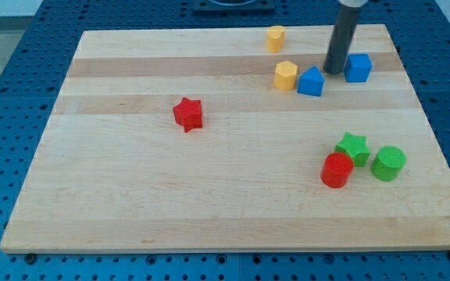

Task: Slide yellow hexagon closer to the blue triangle

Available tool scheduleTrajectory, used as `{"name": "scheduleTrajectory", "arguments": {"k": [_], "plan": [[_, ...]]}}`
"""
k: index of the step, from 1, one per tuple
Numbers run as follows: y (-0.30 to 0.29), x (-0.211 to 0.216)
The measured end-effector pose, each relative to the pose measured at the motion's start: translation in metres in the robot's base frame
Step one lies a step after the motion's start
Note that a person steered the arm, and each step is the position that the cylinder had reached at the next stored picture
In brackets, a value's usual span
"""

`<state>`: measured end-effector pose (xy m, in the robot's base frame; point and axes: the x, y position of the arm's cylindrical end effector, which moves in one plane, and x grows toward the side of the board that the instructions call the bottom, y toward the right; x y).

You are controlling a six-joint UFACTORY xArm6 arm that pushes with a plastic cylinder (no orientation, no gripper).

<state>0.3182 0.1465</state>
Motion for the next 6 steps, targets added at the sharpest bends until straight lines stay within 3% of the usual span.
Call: {"name": "scheduleTrajectory", "arguments": {"k": [1, 3, 4, 5, 6], "plan": [[-0.013, 0.048], [-0.133, 0.067], [-0.04, 0.087], [0.012, 0.049], [0.0, -0.004]]}}
